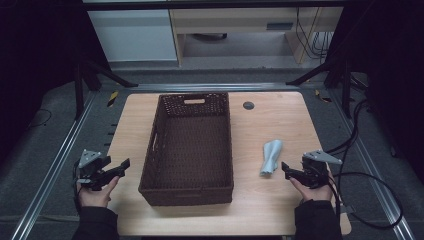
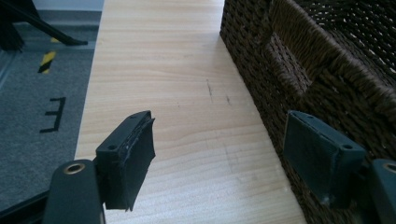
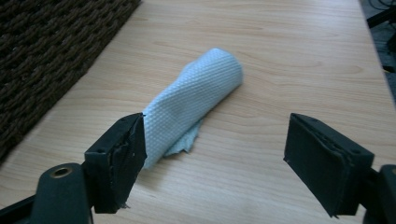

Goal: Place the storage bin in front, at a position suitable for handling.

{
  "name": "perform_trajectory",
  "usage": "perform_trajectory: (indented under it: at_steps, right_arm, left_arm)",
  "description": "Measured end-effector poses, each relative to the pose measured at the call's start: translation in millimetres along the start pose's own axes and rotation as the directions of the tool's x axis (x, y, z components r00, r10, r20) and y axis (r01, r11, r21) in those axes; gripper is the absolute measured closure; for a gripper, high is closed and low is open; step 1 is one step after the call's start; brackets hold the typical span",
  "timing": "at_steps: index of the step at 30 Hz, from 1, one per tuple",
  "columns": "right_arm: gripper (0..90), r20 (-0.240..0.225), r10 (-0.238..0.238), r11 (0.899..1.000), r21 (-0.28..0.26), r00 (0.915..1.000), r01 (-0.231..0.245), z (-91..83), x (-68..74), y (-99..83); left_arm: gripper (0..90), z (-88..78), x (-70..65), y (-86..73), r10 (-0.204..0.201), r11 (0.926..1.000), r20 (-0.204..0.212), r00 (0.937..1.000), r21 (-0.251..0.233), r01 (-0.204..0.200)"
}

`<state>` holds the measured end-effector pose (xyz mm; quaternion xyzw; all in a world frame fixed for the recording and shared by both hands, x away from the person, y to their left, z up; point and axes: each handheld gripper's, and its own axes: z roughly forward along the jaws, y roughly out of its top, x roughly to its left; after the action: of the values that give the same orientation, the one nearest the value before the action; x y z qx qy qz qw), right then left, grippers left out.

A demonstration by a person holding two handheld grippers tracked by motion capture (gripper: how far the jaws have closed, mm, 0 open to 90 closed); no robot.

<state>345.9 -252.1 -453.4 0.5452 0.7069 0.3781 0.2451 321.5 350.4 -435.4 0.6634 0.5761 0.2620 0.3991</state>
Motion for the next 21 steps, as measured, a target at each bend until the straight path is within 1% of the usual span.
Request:
perform_trajectory:
  at_steps: [2,3,4,5,7,8,9,11,12,17,18,19,21]
  right_arm:
    - [22.6,-0.008,-0.012,1.0,0.014,0.9999,0.012,7.2,5.1,1.9]
    - [22.6,-0.008,-0.012,1.0,0.014,0.9999,0.012,7.2,5.1,1.9]
    - [23.5,-0.016,-0.035,0.999,0.027,0.9993,0.036,15.2,11.1,3.3]
    - [23.5,-0.016,-0.035,0.999,0.027,0.9993,0.036,15.2,11.1,3.3]
    - [25.2,-0.026,-0.057,0.998,0.038,0.998,0.058,24.1,18.3,4.5]
    - [26.4,-0.03,-0.059,0.997,0.041,0.9978,0.06,28.1,22.3,5.4]
    - [26.4,-0.03,-0.059,0.997,0.041,0.9978,0.06,28.1,22.3,5.4]
    - [28.1,-0.031,-0.073,0.996,0.046,0.9968,0.074,33.9,26.4,7.7]
    - [29.5,-0.027,-0.063,0.997,0.044,0.9976,0.064,38.0,28.2,9.0]
    - [32.8,-0.029,-0.045,0.998,0.05,0.9986,0.046,44.8,27.8,8.9]
    - [33.5,-0.038,-0.025,0.998,0.051,0.999,0.027,48.9,26.0,9.4]
    - [34.2,-0.046,-0.015,0.999,0.05,0.9988,0.018,51.3,25.3,10.0]
    - [34.8,-0.047,-0.012,0.999,0.048,0.9988,0.015,53.8,25.2,10.5]
  left_arm:
    - [24.2,0.1,-1.8,0.4,0.0,1.0,0.005,1.0,-0.001,0.0]
    - [24.2,0.1,-1.8,0.4,0.0,1.0,0.005,1.0,-0.001,0.0]
    - [24.1,0.3,-4.1,0.3,0.004,1.0,0.009,0.9999,0.003,-0.004]
    - [24.0,0.3,-4.1,0.3,0.004,1.0,0.009,0.9999,0.003,-0.004]
    - [24.0,0.7,-6.7,0.5,0.008,0.9999,0.019,0.9998,0.007,-0.008]
    - [24.0,0.9,-8.6,1.1,0.017,0.9998,0.022,0.9996,0.008,-0.017]
    - [24.0,0.9,-8.6,1.1,0.017,0.9998,0.022,0.9996,0.008,-0.017]
    - [24.0,1.7,-11.6,2.5,0.041,0.9991,0.014,0.9991,0.008,-0.041]
    - [24.0,1.4,-13.3,3.1,0.049,0.9988,0.008,0.9988,0.003,-0.049]
    - [24.7,2.5,-13.0,1.8,0.052,0.9986,0.002,0.9986,0.006,-0.052]
    - [24.8,2.9,-12.6,1.8,0.052,0.9986,-0.001,0.9986,0.008,-0.052]
    - [24.9,3.2,-11.8,1.7,0.047,0.9989,-0.004,0.9989,0.005,-0.047]
    - [25.3,3.0,-11.6,1.6,0.046,0.9989,-0.004,0.9989,0.004,-0.046]
